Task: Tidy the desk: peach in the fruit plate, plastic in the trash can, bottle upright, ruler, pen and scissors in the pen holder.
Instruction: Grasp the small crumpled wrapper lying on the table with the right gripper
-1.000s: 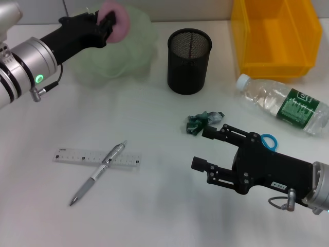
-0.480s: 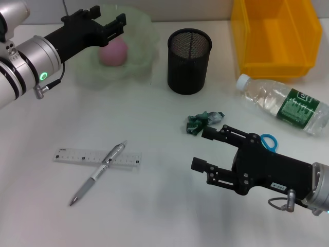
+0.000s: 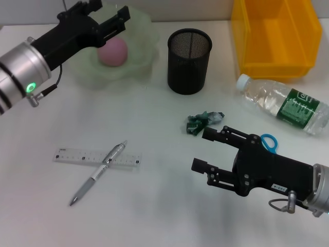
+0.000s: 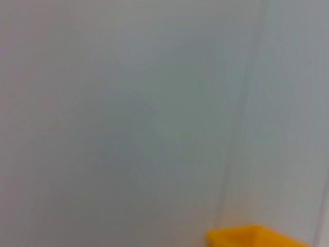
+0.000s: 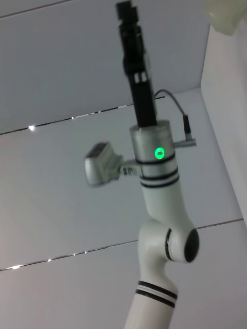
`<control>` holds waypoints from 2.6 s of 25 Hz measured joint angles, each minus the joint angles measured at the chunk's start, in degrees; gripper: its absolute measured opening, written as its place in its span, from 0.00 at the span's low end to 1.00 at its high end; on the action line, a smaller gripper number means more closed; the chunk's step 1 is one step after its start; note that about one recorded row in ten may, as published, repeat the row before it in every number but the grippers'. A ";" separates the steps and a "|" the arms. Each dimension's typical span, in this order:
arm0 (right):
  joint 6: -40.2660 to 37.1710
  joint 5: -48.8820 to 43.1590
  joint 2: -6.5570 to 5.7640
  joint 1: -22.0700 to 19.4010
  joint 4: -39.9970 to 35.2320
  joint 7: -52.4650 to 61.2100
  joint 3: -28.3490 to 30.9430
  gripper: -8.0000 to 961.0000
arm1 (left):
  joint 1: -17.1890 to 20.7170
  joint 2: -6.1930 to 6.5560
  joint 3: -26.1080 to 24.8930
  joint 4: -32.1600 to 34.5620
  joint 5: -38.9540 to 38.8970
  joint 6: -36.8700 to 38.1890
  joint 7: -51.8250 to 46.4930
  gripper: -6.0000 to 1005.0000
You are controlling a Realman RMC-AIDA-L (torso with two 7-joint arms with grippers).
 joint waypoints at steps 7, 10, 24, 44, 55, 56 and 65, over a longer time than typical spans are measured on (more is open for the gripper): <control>-0.32 0.34 0.00 -0.57 0.00 0.00 0.09 0.77 | 6.42 0.92 -0.62 -0.15 -2.22 26.73 5.26 0.79; -0.33 0.35 0.00 -0.61 0.00 0.00 0.09 0.77 | 7.41 1.81 -0.77 -0.52 -1.50 32.49 4.96 0.78; -0.68 0.53 -0.17 0.27 -0.16 0.01 0.08 0.77 | 8.40 4.75 -6.73 -5.65 27.47 44.65 -1.11 0.78; -7.89 0.53 -0.40 -0.03 -11.62 15.87 4.39 0.77 | 8.09 3.66 -9.19 -5.86 30.34 42.90 -0.97 0.78; -5.08 -2.53 -0.67 3.47 -39.15 45.09 2.30 0.77 | 8.94 2.84 -10.54 -6.00 30.76 42.76 0.25 0.78; -4.14 -4.65 -0.75 4.31 -42.45 49.11 1.47 0.77 | 8.98 2.82 -10.54 -6.03 30.76 42.76 0.52 0.78; -3.33 -24.46 -1.71 12.65 -62.62 73.27 -9.49 0.77 | 9.17 2.63 -10.56 -6.63 30.74 42.76 1.63 0.78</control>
